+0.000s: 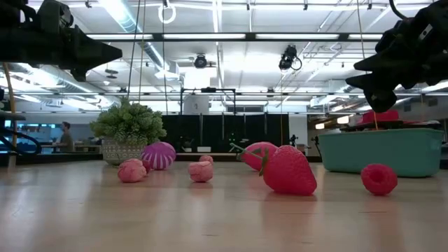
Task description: Pick and placing Produce into tupperware
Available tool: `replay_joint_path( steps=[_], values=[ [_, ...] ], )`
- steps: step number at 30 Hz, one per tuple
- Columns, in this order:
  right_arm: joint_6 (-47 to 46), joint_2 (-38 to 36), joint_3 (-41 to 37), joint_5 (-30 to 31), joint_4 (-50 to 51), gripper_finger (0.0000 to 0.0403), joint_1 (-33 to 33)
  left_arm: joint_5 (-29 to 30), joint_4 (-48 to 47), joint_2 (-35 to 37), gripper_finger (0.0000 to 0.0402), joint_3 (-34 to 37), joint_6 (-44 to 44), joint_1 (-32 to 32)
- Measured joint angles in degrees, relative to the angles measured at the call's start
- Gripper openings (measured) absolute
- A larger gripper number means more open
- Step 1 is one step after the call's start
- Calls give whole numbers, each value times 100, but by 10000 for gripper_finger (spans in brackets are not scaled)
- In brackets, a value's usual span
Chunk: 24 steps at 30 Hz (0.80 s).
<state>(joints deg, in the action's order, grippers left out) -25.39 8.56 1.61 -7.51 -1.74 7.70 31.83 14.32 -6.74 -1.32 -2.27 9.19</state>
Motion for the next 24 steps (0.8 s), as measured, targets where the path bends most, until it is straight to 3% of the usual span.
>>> replay_joint_path(
  steps=[24],
  values=[
    [1, 0, -1, 0, 0, 172, -2, 0, 1, 0, 23, 0, -1, 0]
  ],
)
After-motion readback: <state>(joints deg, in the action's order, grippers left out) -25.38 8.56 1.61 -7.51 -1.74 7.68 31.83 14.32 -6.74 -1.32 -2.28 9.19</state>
